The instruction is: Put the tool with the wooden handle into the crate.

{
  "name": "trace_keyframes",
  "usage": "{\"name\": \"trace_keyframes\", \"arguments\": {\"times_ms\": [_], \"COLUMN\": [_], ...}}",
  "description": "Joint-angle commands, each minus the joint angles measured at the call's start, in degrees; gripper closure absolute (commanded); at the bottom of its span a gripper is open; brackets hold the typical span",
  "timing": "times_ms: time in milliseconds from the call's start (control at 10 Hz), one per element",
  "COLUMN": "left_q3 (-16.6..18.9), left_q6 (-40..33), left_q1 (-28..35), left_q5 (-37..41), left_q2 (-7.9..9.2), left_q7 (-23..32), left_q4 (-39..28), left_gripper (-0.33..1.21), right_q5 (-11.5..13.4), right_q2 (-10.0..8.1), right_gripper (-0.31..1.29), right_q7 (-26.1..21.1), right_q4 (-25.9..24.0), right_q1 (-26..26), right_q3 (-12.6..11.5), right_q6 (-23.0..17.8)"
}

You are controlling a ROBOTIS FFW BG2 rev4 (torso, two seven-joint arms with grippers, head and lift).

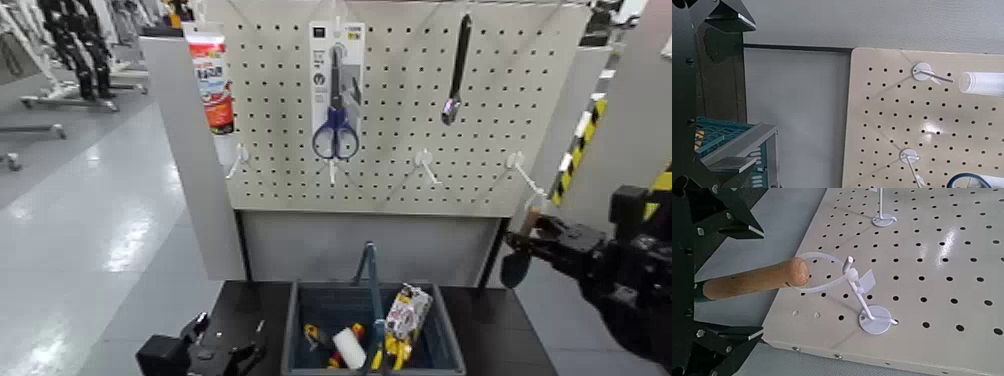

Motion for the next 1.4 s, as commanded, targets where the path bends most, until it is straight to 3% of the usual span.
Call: {"name": "trace_keyframes", "arguments": {"times_ms": [100, 500, 900, 1100, 1200, 1400], "left_q3": [0.24, 0.33, 0.42, 0.51, 0.51, 0.42], "left_q6": [0.0, 0.0, 0.0, 0.0, 0.0, 0.09], "left_q1": [0.09, 0.27, 0.35, 0.35, 0.35, 0.35], "left_q5": [0.09, 0.09, 0.09, 0.09, 0.09, 0.09], "left_q2": [-0.06, -0.06, 0.03, 0.03, 0.03, 0.03], "left_q7": [-0.16, -0.25, -0.25, -0.25, -0.25, -0.25], "left_q4": [-0.07, -0.16, -0.16, -0.16, -0.16, -0.16], "left_gripper": [0.11, 0.11, 0.11, 0.11, 0.11, 0.11], "right_q5": [0.34, -0.28, -0.89, -0.45, 0.87, 1.13], "right_q2": [0.49, 0.84, 1.54, 2.42, 3.47, 5.23], "right_gripper": [1.13, 1.19, 1.19, 1.19, 1.19, 1.19], "right_q7": [-0.45, -2.12, -1.86, -2.65, -3.61, -4.23], "right_q4": [-0.2, -1.08, -2.66, -8.03, -12.95, -18.49], "right_q1": [-0.05, 0.92, 2.68, 5.58, 8.04, 11.64], "right_q3": [0.58, 0.93, -0.74, -3.55, -5.57, -7.86], "right_q6": [-0.9, -1.17, -0.81, 0.94, 2.7, 4.2]}}
